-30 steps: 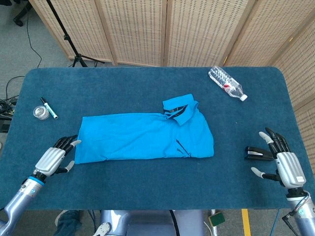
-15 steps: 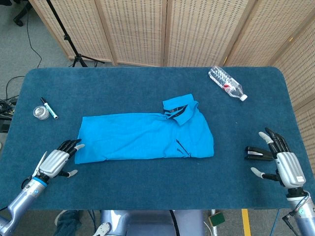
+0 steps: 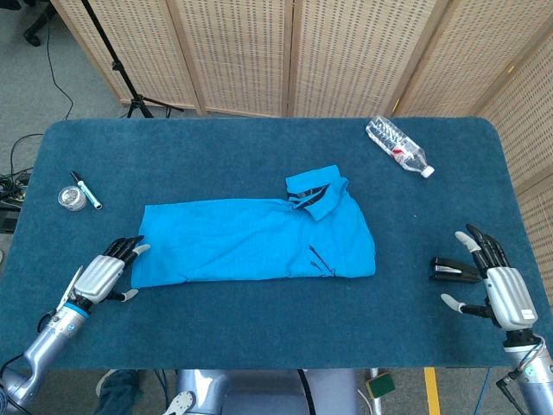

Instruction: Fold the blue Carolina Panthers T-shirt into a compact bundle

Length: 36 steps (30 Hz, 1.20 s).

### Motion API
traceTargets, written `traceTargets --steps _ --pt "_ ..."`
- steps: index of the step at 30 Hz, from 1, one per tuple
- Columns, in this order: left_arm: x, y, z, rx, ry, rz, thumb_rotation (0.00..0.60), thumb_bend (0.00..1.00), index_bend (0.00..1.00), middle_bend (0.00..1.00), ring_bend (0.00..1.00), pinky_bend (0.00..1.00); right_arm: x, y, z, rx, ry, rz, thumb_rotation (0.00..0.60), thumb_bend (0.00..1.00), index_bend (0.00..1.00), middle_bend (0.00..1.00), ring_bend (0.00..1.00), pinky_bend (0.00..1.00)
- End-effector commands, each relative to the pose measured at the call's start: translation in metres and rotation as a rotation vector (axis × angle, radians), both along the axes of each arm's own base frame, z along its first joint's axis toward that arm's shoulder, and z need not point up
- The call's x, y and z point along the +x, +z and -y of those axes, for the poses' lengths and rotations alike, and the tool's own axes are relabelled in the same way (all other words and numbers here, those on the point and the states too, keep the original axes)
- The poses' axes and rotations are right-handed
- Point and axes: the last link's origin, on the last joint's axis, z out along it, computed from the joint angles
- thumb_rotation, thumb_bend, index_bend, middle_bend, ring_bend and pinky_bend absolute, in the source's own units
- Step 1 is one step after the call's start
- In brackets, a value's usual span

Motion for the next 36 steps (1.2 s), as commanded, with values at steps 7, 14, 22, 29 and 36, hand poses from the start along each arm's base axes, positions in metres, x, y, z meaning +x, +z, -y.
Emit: traceTargets --steps 7,14,22,29,36 --pt "0.000 -0.001 -0.009 0.019 0.002 -0.009 0.600 0.27 0.07 0.00 0.00 0.00 0.000 -0.001 0.001 0.004 -0.001 0.001 0.600 0.00 0.08 0.00 0.00 0.00" --pt "0.003 -0.001 -0.017 0.046 -0.005 0.013 0.600 0.29 0.17 0.00 0.00 0.00 -0.001 -0.001 0.001 0.006 -0.001 0.005 0.600 0.00 0.08 0.00 0.00 0.00" --pt "0.004 -0.002 -0.020 0.047 -0.017 0.015 0.600 0.32 0.18 0.00 0.00 0.00 -0.001 -0.001 0.001 0.010 -0.003 0.005 0.600 0.00 0.08 0.00 0.00 0.00" --pt "0.008 -0.007 -0.023 0.043 -0.028 0.014 0.600 0.32 0.36 0.00 0.00 0.00 -0.001 -0.002 0.001 0.012 -0.003 0.002 0.600 0.00 0.09 0.00 0.00 0.00" --pt "0.011 -0.008 -0.025 0.050 -0.040 0.020 0.600 0.34 0.59 0.00 0.00 0.00 -0.001 -0.002 0.001 0.013 -0.001 0.002 0.600 0.00 0.10 0.00 0.00 0.00"
